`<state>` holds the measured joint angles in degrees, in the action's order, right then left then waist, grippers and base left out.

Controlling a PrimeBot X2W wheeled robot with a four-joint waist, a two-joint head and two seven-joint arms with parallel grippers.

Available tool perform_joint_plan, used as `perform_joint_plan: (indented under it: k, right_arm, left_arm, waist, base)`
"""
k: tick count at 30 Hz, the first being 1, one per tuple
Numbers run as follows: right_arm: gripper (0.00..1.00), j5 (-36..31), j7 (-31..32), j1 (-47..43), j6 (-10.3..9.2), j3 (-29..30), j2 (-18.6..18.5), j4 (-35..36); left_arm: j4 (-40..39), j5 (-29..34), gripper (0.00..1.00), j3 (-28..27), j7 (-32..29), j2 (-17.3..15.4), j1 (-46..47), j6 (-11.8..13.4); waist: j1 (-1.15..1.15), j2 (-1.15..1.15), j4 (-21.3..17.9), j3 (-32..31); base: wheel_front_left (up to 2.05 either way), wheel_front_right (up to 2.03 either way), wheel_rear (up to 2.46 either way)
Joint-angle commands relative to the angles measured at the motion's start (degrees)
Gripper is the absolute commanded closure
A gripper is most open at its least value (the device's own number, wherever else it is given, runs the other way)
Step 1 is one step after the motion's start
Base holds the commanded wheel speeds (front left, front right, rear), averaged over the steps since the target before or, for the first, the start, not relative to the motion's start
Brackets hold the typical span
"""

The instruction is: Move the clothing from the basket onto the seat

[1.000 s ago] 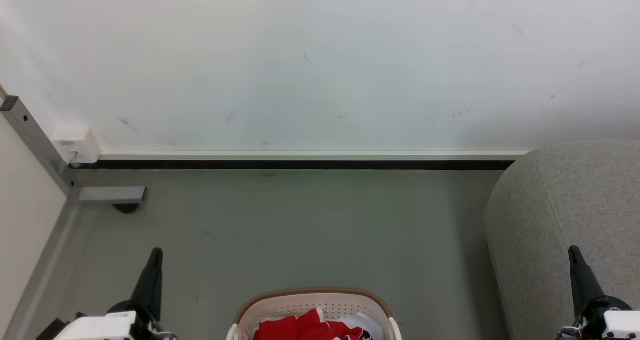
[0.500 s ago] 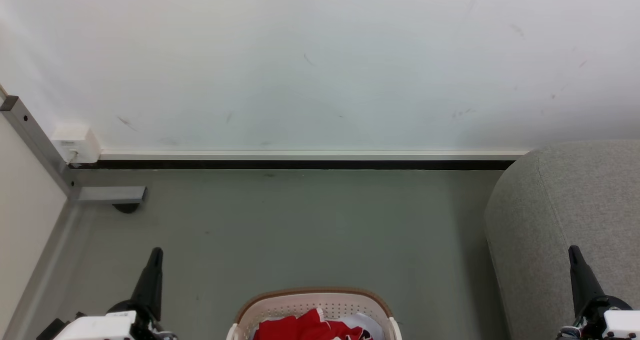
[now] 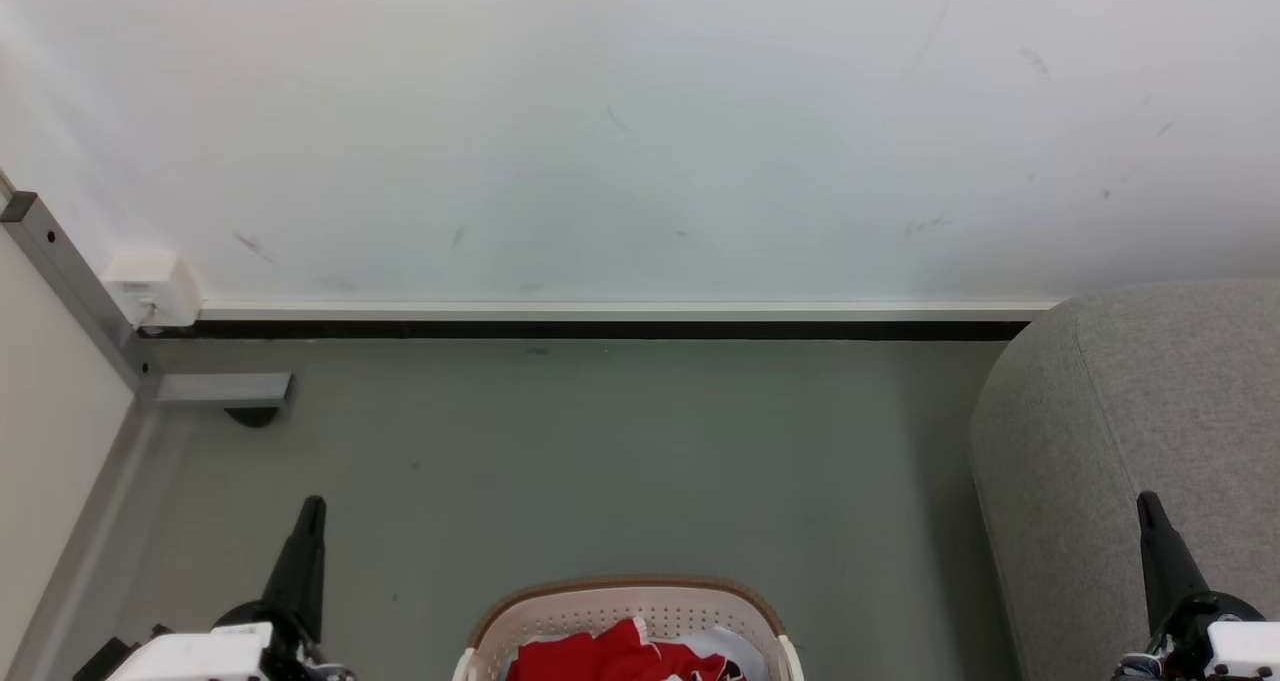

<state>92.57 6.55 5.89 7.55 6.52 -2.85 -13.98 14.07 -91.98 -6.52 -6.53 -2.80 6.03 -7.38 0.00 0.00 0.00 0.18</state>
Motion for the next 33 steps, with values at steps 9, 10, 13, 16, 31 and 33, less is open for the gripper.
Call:
perform_joint_plan:
  k: [9, 10, 13, 16, 31, 33]
  right_arm:
    - [1.0, -0.34, 0.07, 0.72, -0.14, 0.15, -0.02, -0.13]
    - [1.0, -0.34, 0.07, 0.72, -0.14, 0.15, -0.02, -0.13]
    - [1.0, -0.35, 0.07, 0.72, -0.14, 0.15, -0.02, -0.13]
    - [1.0, -0.34, 0.07, 0.72, -0.14, 0.15, -0.02, -0.13]
    - [1.0, -0.34, 0.07, 0.72, -0.14, 0.15, -0.02, -0.13]
    - [1.0, -0.34, 0.07, 0.72, -0.14, 0.15, -0.02, -0.13]
  left_arm:
    - [-0.03, -0.83, 1.0, -0.07, -0.16, -0.17, 0.47, -0.29]
    - [-0.03, -0.83, 1.0, -0.07, -0.16, -0.17, 0.47, -0.29]
    - [-0.03, -0.83, 1.0, -0.07, -0.16, -0.17, 0.47, -0.29]
    - [-0.03, -0.83, 1.0, -0.07, -0.16, -0.17, 0.47, -0.29]
    - [-0.03, -0.83, 1.0, -0.07, -0.16, -0.17, 0.47, -0.29]
    - [-0.03, -0.83, 1.0, -0.07, -0.16, -0.17, 0.47, -0.29]
  waist:
    - [0.0, 0.0, 0.0, 0.0]
    - [0.0, 0.0, 0.0, 0.0]
    - [0.0, 0.0, 0.0, 0.0]
    - [0.0, 0.0, 0.0, 0.0]
    - [0.0, 0.0, 0.0, 0.0]
    - [0.0, 0.0, 0.0, 0.0]
  base:
    - [0.0, 0.0, 0.0]
    - [0.0, 0.0, 0.0]
    - [0.0, 0.0, 0.0]
    - [0.0, 0.0, 0.0]
    - [0.0, 0.0, 0.0]
    - [0.0, 0.0, 0.0]
